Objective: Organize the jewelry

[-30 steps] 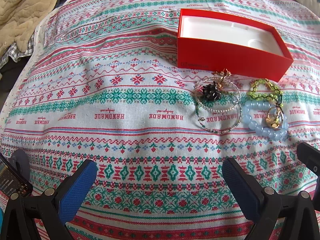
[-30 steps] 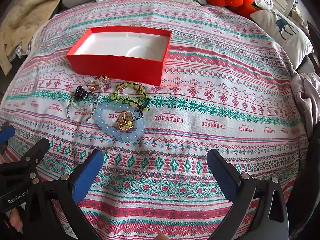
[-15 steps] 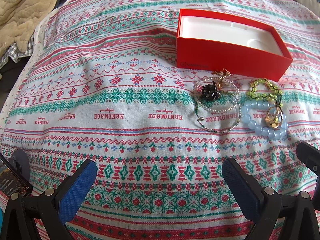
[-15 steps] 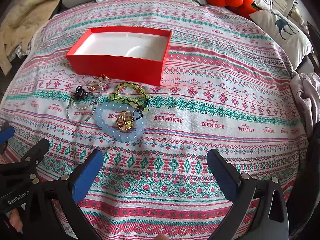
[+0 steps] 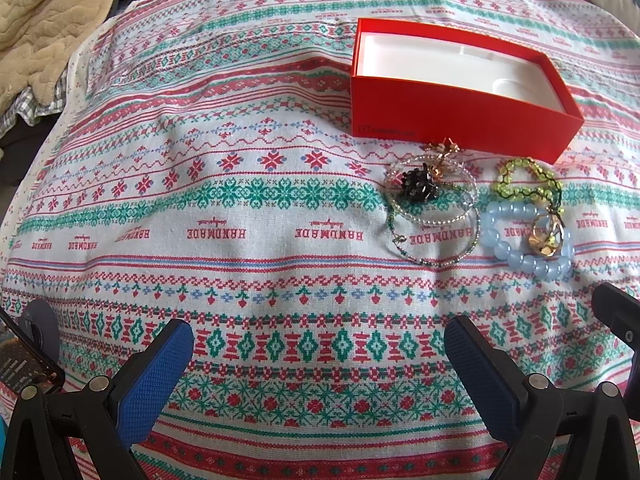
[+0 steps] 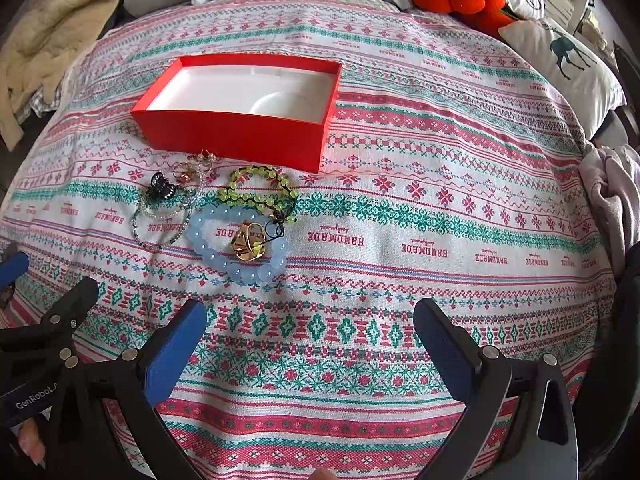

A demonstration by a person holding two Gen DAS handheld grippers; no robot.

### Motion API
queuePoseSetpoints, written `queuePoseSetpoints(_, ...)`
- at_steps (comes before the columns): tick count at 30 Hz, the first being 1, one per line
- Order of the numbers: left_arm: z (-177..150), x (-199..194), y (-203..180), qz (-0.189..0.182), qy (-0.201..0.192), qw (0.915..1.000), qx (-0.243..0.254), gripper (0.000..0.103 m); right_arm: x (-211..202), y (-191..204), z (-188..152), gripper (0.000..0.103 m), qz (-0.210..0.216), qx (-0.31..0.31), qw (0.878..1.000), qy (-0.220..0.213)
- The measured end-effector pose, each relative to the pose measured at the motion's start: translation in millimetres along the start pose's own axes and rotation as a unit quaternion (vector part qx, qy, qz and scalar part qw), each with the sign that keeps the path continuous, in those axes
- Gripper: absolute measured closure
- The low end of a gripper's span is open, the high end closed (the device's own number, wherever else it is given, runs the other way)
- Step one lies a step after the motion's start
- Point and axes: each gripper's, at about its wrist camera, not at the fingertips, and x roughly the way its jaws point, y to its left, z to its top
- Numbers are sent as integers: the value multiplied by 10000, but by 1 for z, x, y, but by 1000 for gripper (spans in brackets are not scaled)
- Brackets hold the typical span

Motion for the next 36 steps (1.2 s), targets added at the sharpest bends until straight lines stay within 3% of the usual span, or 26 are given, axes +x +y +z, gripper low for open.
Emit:
queuePoseSetpoints(13,8,1,0,-73,49,10000,-24,0,-2,-6,4,0,63,63,10000,27)
queuePoseSetpoints(21,23,0,8,-185,30,9998,-31,0,-2,-17,19,0,472,247,9983,239)
queuePoseSetpoints(28,50,5,9,-480,182,9986,91,1,6,-29,40,0,671,357,9962,415)
queuePoseSetpoints(36,81,30,11,-1127,480,9920,-314,16,21,-40,66,0,1040,587,9911,597)
